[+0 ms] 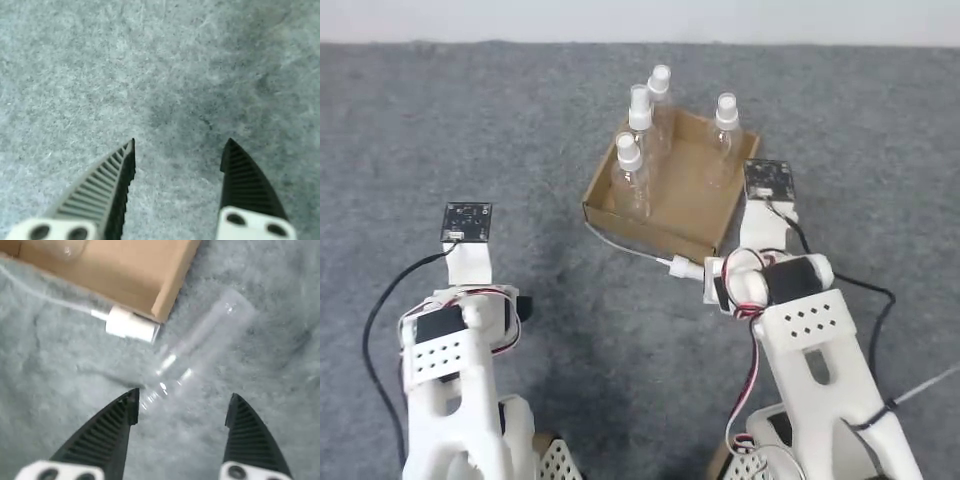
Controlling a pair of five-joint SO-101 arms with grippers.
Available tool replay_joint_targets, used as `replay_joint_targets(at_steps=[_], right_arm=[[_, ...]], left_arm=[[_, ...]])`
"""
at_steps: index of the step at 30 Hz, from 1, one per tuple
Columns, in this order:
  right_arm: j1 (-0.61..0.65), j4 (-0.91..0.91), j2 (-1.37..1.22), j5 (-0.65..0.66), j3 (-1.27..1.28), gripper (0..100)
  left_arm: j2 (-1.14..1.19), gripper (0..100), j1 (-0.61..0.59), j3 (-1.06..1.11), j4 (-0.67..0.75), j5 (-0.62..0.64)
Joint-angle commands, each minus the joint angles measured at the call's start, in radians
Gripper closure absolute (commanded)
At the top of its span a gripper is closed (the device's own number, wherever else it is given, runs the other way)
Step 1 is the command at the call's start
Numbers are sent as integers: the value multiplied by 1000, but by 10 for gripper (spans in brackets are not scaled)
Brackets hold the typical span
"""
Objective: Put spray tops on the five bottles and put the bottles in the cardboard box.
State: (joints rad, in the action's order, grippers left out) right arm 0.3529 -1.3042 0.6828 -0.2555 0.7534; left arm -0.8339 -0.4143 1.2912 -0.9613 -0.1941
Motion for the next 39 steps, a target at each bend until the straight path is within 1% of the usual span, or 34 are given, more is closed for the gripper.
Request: replay_joint_targets(at_steps=[1, 3, 9, 16, 18, 21, 22, 26, 28, 31, 39], right_arm=[[8, -65, -7, 236, -78, 783], [7, -84, -7, 353, -78, 785], [7, -116, -7, 546, -77, 785], [13, -108, -7, 850, -75, 786], [12, -108, -7, 964, -74, 786], [8, -94, -7, 1204, -71, 786], [8, -94, -7, 1258, -68, 786], [15, -84, -7, 1392, -29, 783], [15, -51, -7, 1435, -5, 783], [15, 10, -8, 1459, 38, 783], [15, 171, -10, 1467, 153, 781]], left_arm=[[0, 743, 2, -30, 25, 5], [0, 743, 2, -30, 25, 5], [0, 743, 2, -30, 25, 5], [0, 743, 3, -30, 25, 3], [0, 743, 3, -30, 25, 3], [0, 743, 3, -30, 25, 3], [0, 743, 3, -30, 25, 3], [0, 743, 3, -30, 25, 3], [0, 743, 3, -30, 23, 3], [0, 743, 3, -30, 23, 3], [0, 743, 5, -30, 20, 2]])
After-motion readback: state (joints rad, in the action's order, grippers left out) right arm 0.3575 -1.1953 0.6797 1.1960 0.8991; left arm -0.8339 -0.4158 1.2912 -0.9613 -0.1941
